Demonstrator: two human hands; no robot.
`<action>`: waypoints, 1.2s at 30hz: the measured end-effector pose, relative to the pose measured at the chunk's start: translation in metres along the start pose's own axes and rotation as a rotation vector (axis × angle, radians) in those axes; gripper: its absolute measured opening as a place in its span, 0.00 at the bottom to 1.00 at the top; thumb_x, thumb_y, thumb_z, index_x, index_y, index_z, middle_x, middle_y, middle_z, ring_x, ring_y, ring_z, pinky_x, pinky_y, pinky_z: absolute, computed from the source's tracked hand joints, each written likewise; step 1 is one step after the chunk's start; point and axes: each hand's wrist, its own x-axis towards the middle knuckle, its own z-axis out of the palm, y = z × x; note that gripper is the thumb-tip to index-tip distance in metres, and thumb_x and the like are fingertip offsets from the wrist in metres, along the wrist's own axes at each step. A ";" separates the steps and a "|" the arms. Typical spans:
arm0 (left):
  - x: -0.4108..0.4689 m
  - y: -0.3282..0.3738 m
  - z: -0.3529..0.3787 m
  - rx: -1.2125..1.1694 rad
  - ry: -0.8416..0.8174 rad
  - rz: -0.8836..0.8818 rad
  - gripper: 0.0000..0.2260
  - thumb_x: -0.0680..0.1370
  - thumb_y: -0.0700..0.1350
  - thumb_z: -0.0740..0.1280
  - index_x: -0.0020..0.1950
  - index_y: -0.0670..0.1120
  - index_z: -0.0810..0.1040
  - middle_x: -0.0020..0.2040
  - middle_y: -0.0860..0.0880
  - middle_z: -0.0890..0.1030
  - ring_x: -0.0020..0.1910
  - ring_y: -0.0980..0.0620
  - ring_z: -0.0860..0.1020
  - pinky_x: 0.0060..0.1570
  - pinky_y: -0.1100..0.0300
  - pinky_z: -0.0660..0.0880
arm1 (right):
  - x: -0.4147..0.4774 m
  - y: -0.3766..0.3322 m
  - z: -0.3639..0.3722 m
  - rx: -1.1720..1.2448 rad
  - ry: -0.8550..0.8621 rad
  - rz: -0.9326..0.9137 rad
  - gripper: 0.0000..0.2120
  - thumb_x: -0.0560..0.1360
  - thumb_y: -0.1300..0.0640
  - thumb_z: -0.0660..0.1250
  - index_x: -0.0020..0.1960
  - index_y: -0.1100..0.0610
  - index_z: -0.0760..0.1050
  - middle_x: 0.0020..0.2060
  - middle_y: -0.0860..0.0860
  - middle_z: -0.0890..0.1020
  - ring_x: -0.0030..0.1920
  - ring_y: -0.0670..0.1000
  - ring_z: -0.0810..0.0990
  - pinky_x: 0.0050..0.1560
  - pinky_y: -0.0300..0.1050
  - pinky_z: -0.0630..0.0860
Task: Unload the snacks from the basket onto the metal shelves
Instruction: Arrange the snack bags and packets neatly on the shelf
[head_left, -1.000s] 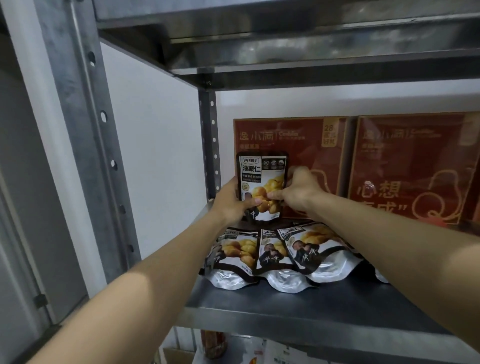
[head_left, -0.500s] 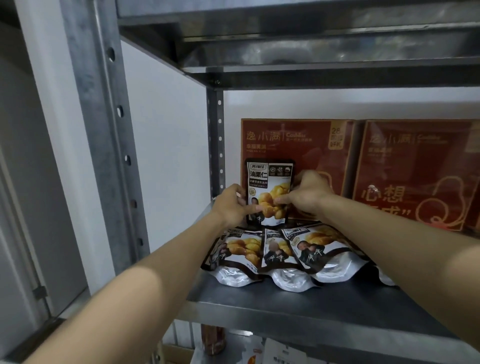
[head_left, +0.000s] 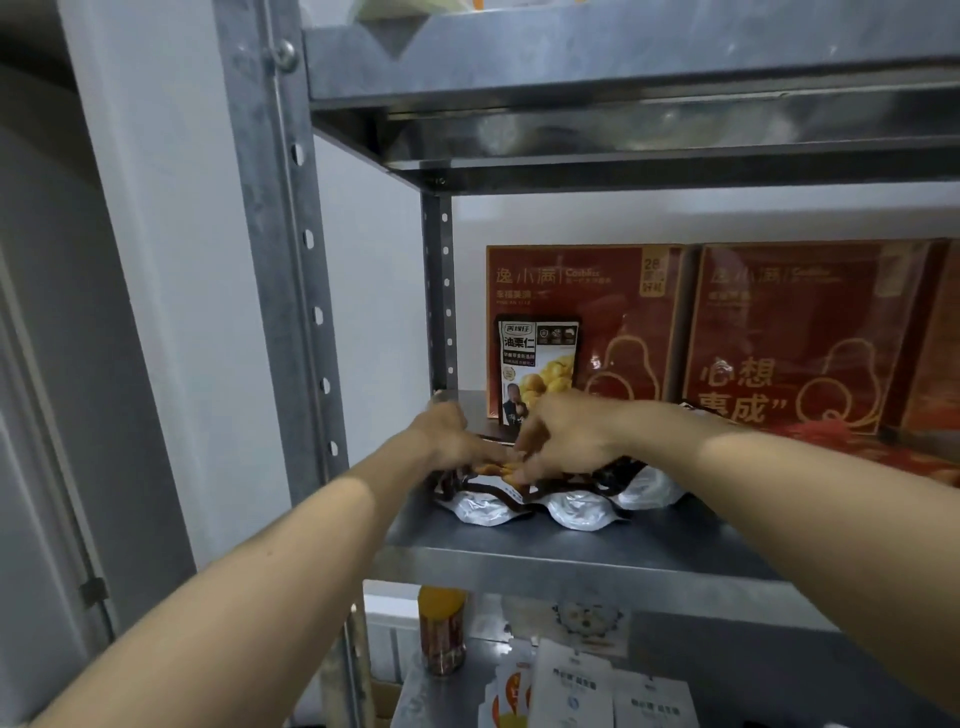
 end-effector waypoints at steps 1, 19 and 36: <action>-0.004 0.000 0.000 -0.018 -0.014 0.005 0.42 0.53 0.60 0.82 0.62 0.45 0.76 0.50 0.51 0.81 0.54 0.44 0.80 0.56 0.57 0.75 | -0.001 0.001 0.003 -0.020 -0.033 0.015 0.18 0.73 0.42 0.72 0.56 0.53 0.82 0.46 0.45 0.81 0.51 0.48 0.78 0.49 0.41 0.74; -0.033 -0.009 0.013 -0.351 0.220 0.100 0.35 0.64 0.50 0.82 0.64 0.50 0.66 0.48 0.51 0.79 0.49 0.48 0.81 0.53 0.51 0.79 | -0.027 0.018 -0.010 0.101 0.010 0.131 0.15 0.74 0.45 0.71 0.38 0.55 0.75 0.32 0.43 0.73 0.34 0.44 0.72 0.36 0.38 0.68; 0.011 0.009 0.036 -0.626 0.328 0.443 0.30 0.64 0.34 0.80 0.62 0.46 0.73 0.53 0.51 0.83 0.50 0.54 0.82 0.48 0.61 0.79 | 0.016 0.039 0.004 0.604 0.528 0.192 0.20 0.64 0.62 0.81 0.34 0.51 0.69 0.28 0.43 0.71 0.32 0.43 0.71 0.32 0.34 0.66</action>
